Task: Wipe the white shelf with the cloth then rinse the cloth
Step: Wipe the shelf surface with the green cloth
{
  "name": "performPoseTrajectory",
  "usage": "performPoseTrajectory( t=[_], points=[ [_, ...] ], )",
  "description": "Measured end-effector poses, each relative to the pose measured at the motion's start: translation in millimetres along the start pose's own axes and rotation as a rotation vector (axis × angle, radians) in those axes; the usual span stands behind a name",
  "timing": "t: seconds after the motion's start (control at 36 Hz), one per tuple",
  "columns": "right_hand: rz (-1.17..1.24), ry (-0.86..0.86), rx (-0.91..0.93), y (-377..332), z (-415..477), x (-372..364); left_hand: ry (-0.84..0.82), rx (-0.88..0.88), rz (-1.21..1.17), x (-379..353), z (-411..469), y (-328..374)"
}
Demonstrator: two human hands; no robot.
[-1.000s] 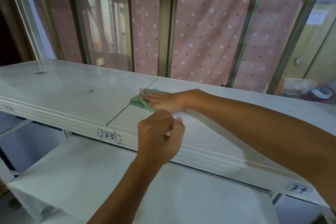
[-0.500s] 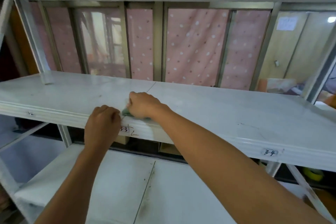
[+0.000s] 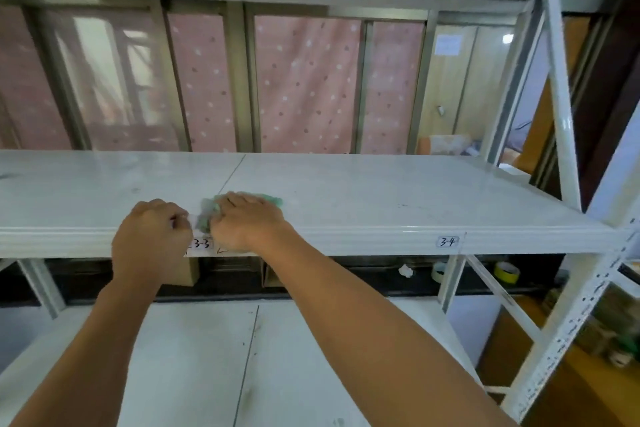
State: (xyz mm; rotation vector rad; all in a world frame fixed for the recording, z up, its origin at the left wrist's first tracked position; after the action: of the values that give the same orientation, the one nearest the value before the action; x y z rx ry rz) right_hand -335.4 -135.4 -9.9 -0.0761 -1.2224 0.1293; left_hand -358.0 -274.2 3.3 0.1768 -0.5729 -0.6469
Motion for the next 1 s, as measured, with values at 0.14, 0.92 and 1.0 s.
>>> performPoseTrajectory(
  t=[0.14, 0.92, 1.0],
  points=[
    [-0.051, -0.065, -0.102, 60.3, -19.2, 12.2, -0.07, -0.032, -0.097, -9.1, 1.1, 46.8],
    [-0.018, -0.108, -0.246, 77.8, 64.0, -14.8, 0.008, 0.027, -0.176, -42.4, 3.1, 39.2],
    [-0.044, -0.059, -0.368, 112.1, 52.6, -6.8, 0.014, 0.009, -0.199, -39.7, 1.3, 43.7]
  ],
)
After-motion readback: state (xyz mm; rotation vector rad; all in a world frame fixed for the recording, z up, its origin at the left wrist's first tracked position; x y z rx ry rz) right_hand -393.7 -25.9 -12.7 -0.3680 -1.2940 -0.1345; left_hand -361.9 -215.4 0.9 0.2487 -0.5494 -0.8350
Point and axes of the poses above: each hand's wrist, its own z-axis towards the middle knuckle, its own x-axis out of the back of the hand, y = z × x, the point moved 9 cm from there along z, towards the middle knuckle, and after that the axes turned 14 degrees about y, right-handed, at the moved point
